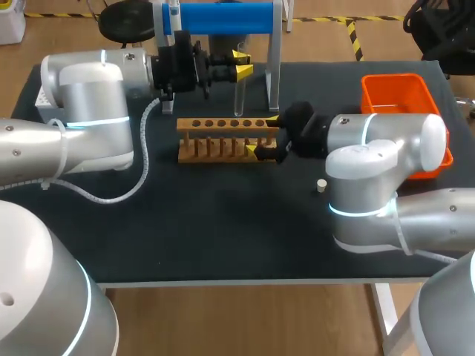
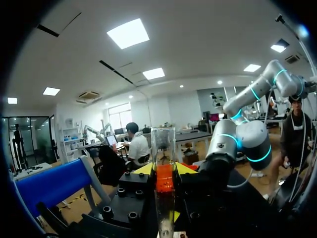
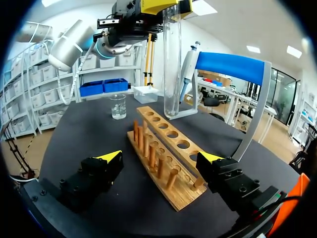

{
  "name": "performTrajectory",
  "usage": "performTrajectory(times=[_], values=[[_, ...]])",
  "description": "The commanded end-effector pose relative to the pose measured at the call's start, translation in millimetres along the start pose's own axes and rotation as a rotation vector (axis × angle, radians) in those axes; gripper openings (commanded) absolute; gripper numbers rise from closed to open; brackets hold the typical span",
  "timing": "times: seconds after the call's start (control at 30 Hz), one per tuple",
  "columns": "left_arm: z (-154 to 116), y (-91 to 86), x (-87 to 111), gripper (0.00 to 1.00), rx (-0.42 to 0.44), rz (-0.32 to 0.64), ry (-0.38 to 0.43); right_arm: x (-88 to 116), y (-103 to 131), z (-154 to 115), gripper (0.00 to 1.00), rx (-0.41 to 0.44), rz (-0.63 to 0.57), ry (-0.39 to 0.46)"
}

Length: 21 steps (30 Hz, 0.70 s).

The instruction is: Invert the test tube, pick up the pipette, mount the tip to pipette, aspirate from beaker and dispense into the tube, eject the tip, return the pipette, and cap with the stopper.

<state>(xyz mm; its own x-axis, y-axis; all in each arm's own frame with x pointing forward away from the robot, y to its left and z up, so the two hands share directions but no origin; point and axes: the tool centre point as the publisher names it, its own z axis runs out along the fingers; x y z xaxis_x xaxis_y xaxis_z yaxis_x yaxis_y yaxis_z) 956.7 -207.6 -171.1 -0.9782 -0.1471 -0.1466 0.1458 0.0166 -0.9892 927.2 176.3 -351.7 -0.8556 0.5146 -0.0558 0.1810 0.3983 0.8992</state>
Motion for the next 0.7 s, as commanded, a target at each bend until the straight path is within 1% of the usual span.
performTrajectory(times=[0.03,0.7], values=[[1.9,5.0,-3.5,0.00,0.003,-0.007,0.006,-0.9,0.4,-0.5,1.00,0.003,0.000,0.004],[1.0,25.5,-9.0,0.00,0.012,-0.062,-0.003,-0.9,0.4,-0.5,1.00,0.003,0.000,0.004]])
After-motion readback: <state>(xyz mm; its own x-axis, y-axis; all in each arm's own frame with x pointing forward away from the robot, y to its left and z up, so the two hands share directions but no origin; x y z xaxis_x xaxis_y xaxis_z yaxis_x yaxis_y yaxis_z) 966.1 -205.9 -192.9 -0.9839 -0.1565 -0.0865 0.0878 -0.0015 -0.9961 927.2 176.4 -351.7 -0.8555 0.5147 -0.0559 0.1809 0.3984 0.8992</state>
